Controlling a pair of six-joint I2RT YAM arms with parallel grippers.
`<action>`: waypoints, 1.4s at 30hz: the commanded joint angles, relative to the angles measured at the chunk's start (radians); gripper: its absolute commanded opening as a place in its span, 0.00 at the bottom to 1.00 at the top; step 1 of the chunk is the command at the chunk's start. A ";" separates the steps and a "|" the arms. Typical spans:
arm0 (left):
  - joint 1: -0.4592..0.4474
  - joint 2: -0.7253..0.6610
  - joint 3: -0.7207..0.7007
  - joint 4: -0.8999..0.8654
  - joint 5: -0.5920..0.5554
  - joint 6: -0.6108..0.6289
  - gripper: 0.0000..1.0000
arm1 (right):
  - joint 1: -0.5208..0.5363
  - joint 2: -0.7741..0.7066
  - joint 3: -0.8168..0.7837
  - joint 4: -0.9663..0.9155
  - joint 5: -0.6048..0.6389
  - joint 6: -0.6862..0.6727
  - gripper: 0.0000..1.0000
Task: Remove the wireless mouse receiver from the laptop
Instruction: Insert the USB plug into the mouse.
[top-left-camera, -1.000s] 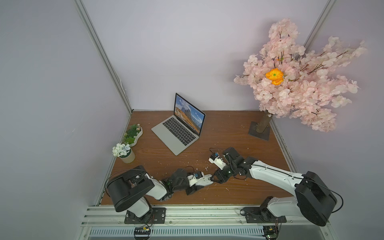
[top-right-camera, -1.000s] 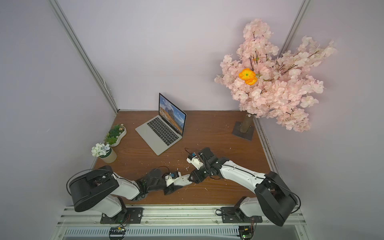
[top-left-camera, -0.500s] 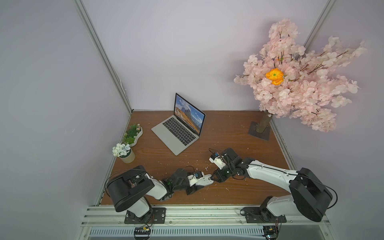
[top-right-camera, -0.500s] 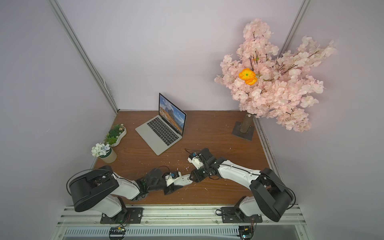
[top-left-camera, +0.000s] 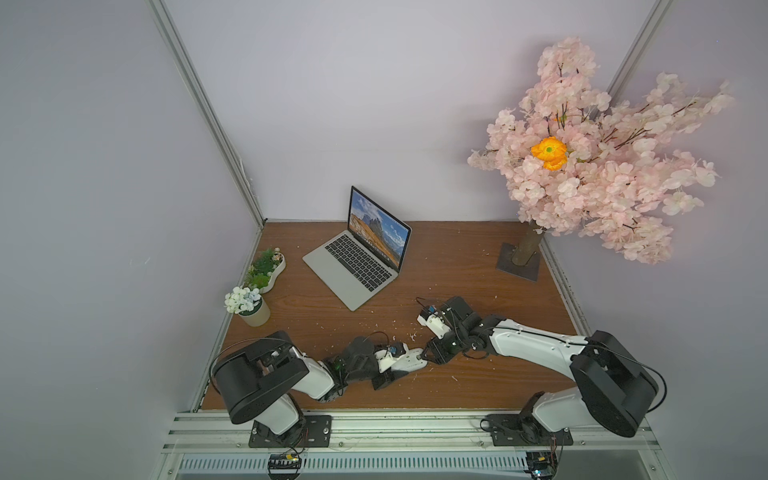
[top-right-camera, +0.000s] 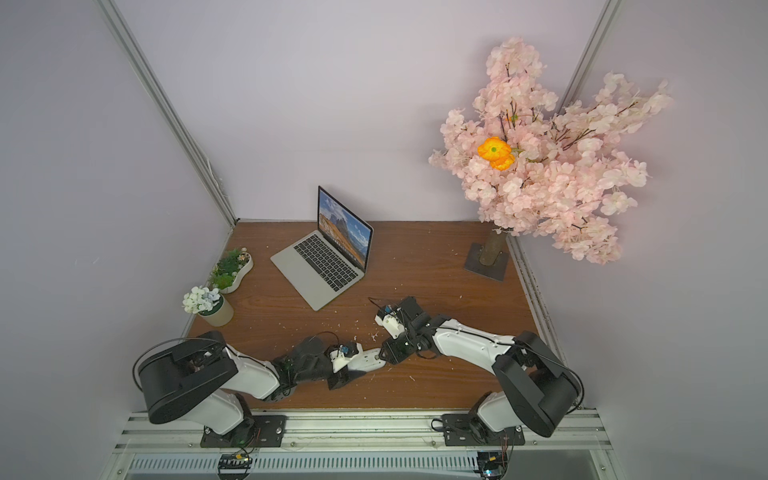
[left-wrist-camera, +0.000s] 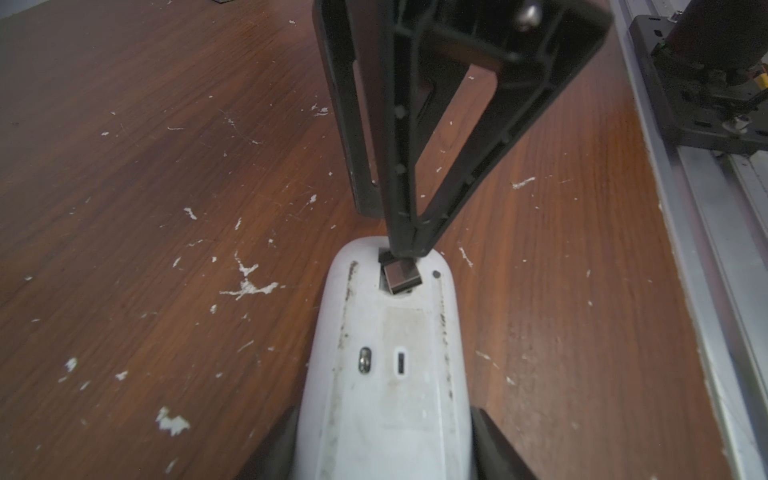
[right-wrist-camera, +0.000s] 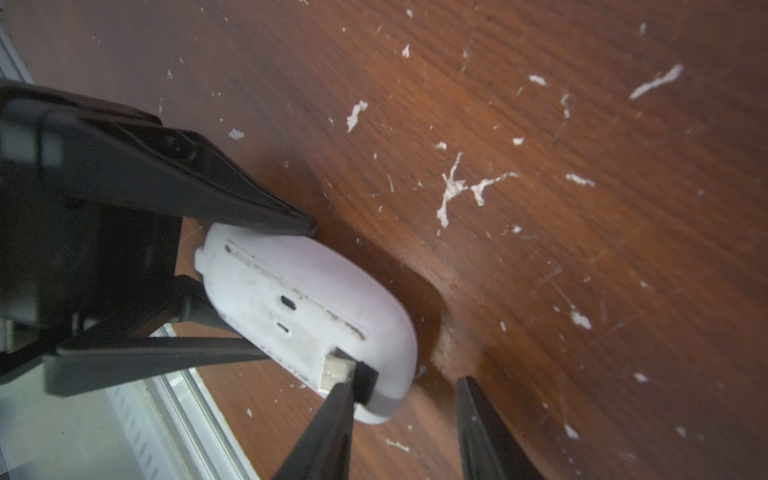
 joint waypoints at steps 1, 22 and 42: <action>-0.010 0.015 0.013 -0.040 0.001 0.004 0.51 | 0.009 0.023 -0.023 0.003 0.031 -0.001 0.41; -0.011 0.026 0.017 -0.035 0.008 -0.002 0.51 | 0.073 0.028 -0.043 0.042 0.021 0.036 0.43; -0.011 0.027 0.018 -0.044 0.003 0.000 0.51 | -0.018 -0.061 -0.004 0.053 -0.072 0.057 0.46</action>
